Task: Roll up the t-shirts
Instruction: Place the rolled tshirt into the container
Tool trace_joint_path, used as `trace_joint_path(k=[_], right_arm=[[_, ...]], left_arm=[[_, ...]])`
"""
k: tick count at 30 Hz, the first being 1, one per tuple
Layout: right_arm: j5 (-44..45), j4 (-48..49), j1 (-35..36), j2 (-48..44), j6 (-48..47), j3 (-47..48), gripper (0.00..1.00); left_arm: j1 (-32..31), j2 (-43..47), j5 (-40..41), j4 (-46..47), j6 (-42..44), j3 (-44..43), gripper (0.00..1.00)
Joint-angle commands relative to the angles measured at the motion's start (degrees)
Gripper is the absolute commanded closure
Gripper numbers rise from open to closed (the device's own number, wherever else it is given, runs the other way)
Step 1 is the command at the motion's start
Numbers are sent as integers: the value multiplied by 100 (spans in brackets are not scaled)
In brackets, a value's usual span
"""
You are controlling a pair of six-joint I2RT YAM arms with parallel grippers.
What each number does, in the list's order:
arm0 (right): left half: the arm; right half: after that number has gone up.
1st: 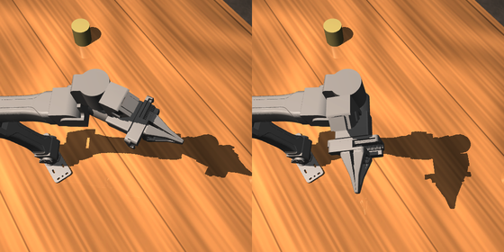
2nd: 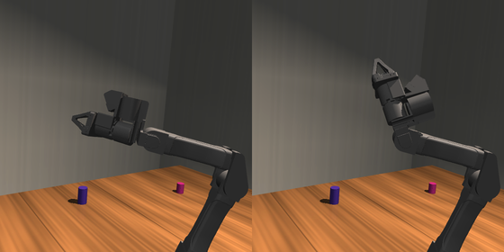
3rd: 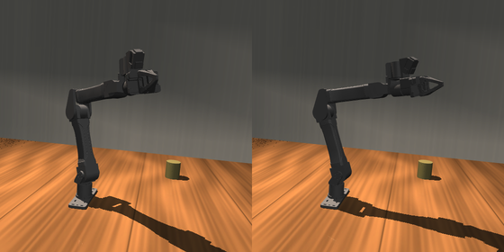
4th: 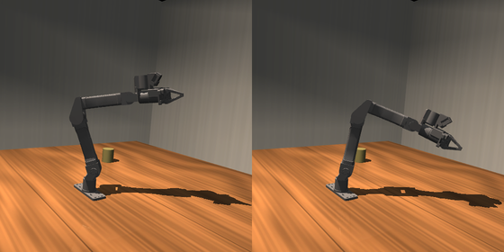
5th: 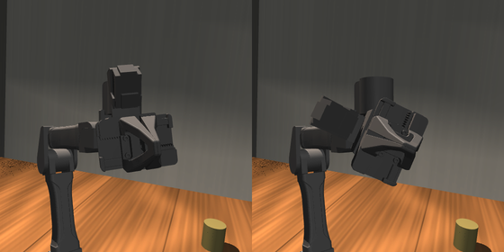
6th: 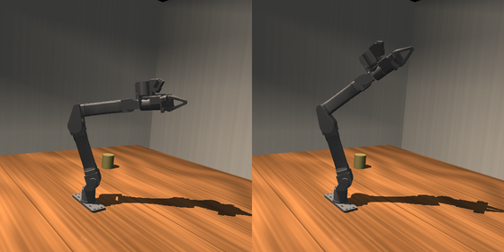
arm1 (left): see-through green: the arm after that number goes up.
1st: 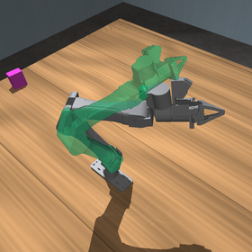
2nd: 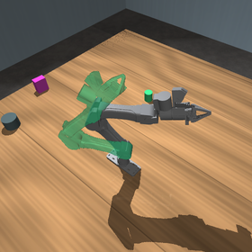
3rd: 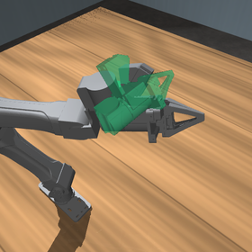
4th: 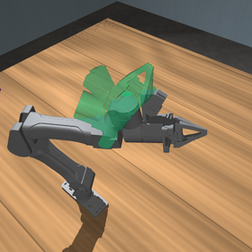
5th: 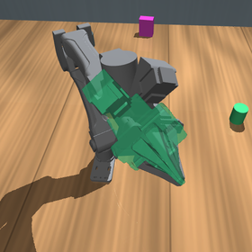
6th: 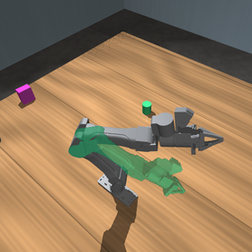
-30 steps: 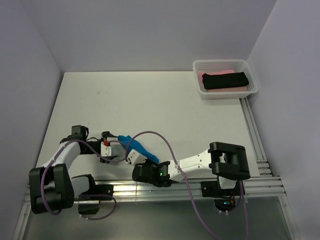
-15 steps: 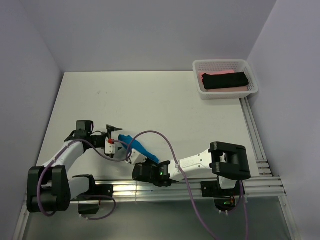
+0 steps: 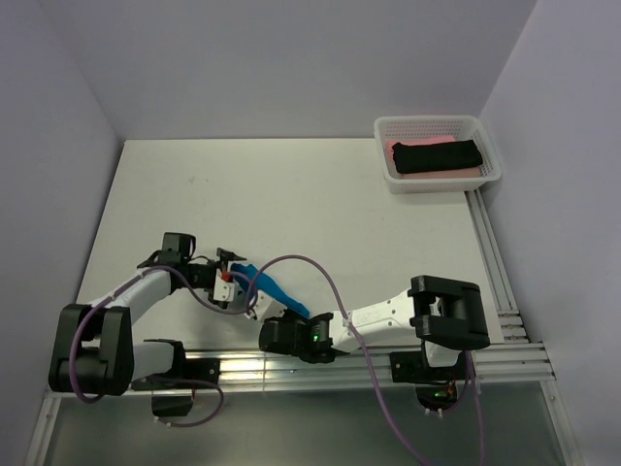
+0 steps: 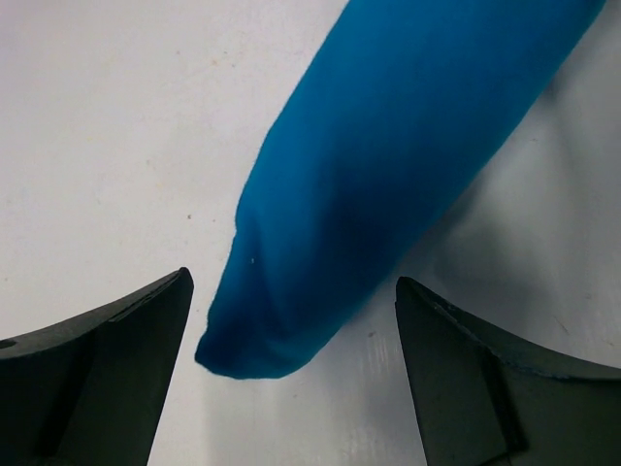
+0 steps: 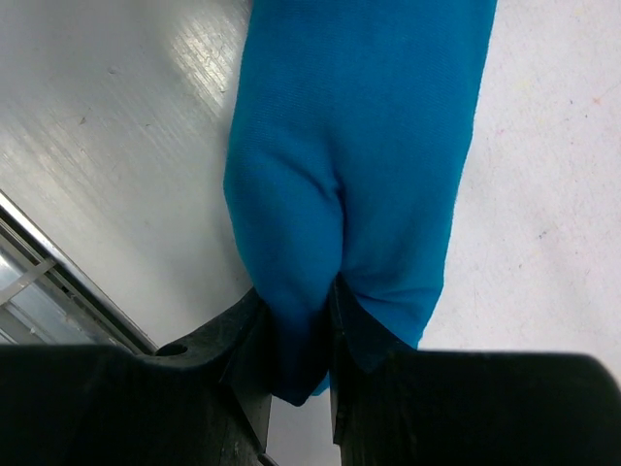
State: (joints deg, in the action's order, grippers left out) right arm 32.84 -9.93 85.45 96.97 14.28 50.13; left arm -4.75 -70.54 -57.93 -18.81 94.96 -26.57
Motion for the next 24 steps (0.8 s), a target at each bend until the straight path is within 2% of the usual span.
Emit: trace_joint_path(k=[1,7,9,12,13,15,19,21,22,23,24], right_arm=[[-718,-219,-55,59,347,-117,100],[-718,-184,-72,-46,382,-161,100],[-744,-193,-90,-46,391,-170,100],[-875,-219,-142,-55,391,-179,100],[-972,-219,-169,-64,391,-179,100],[-1296,-237,-309,-38,400,-179,100],[-1368,-228,-371,-82,557,-249,100],[-1342,-202,-371,-117,637,-310,100],[-1272,-193,-362,-134,741,-328,100],[-1228,-158,-362,-178,786,-407,100],[-1158,-141,-371,-213,839,-442,100]], left_arm=[[-254,-205,386,-334,601,-208,10],[-403,-600,608,-361,814,-384,17],[-508,-671,695,-299,761,-402,24],[-692,-812,1037,-150,788,-358,46],[-746,-847,1151,-80,761,-332,57],[-886,-838,1266,-105,700,-349,59],[-1018,-943,1451,-246,717,-472,62],[-1098,-1022,1521,-421,726,-568,77],[-1141,-1092,1626,-439,691,-656,94],[-1203,-1145,1662,-448,621,-700,99],[-1238,-1181,1680,-448,481,-753,99]])
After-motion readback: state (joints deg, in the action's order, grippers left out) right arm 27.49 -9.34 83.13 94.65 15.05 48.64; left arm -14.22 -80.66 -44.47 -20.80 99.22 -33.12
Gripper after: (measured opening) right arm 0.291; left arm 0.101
